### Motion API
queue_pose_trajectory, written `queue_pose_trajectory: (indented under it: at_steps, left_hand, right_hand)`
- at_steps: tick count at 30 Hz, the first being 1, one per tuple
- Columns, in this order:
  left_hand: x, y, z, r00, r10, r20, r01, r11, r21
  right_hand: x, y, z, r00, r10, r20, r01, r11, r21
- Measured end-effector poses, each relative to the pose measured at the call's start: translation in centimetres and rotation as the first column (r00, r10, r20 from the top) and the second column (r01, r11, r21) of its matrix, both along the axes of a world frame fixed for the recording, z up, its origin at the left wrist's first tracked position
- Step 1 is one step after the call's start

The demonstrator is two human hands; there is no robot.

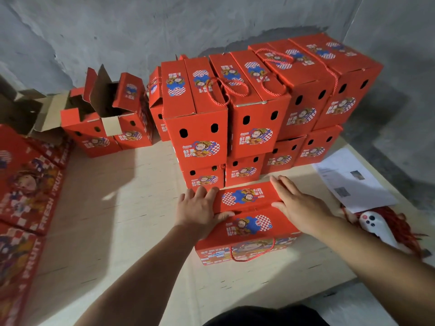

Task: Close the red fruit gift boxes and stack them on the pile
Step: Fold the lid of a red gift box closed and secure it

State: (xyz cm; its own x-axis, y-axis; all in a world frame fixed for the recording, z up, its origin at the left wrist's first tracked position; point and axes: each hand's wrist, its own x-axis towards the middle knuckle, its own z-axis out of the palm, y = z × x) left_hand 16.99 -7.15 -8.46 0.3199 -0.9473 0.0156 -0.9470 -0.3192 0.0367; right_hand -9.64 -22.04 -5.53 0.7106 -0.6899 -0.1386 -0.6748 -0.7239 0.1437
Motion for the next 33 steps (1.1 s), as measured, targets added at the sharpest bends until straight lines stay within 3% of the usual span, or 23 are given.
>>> queue_pose_trajectory:
  at_steps: [2, 6, 11, 13, 16, 19, 21, 26, 29, 33]
  left_hand:
    - [-0.3, 0.1, -0.2, 0.999, 0.033, -0.023, -0.033, 0.999, 0.003]
    - [-0.4, -0.3, 0.4, 0.996, 0.048, -0.072, -0.044, 0.997, 0.058]
    - [-0.7, 0.5, 0.9, 0.999, 0.003, -0.034, -0.003, 1.000, 0.015]
    - [-1.3, 0.9, 0.7, 0.999, -0.039, -0.029, 0.036, 0.995, -0.095]
    - [-2.0, 1.2, 0.2, 0.990, -0.139, -0.014, 0.129, 0.949, -0.289]
    - [-2.1, 1.2, 0.2, 0.988, -0.124, -0.094, 0.101, 0.972, -0.211]
    - [-2.1, 1.1, 0.3, 0.986, -0.102, -0.129, 0.084, 0.986, -0.143]
    - [-2.1, 0.3, 1.0, 0.981, -0.113, -0.156, 0.087, 0.982, -0.167]
    - [-1.9, -0.1, 1.2, 0.986, -0.105, -0.127, 0.083, 0.983, -0.165]
    - [-1.9, -0.2, 0.8, 0.993, -0.071, -0.091, 0.055, 0.986, -0.160]
  right_hand:
    - [0.2, -0.2, -0.1, 1.000, -0.016, -0.014, 0.017, 0.999, 0.051]
    - [0.7, -0.7, 0.3, 0.997, -0.081, -0.015, 0.082, 0.945, 0.316]
    - [1.2, 1.7, -0.1, 0.988, -0.154, 0.001, 0.146, 0.942, 0.301]
    - [0.9, 3.7, -0.8, 0.977, -0.189, 0.099, 0.159, 0.954, 0.255]
    - [0.2, 7.7, -2.0, 0.907, -0.199, 0.372, 0.159, 0.978, 0.136]
    - [-1.0, 11.5, -4.1, 0.838, -0.139, 0.527, 0.121, 0.990, 0.069]
    - [-1.5, 11.3, -4.6, 0.896, -0.073, 0.438, 0.082, 0.997, -0.003]
    - [-0.7, 7.1, -1.8, 0.956, -0.117, 0.270, 0.083, 0.988, 0.133]
    - [-0.4, 7.0, -1.8, 0.983, -0.102, 0.155, 0.087, 0.991, 0.097]
    - [0.1, 5.9, -1.4, 0.978, -0.100, 0.183, 0.085, 0.993, 0.085]
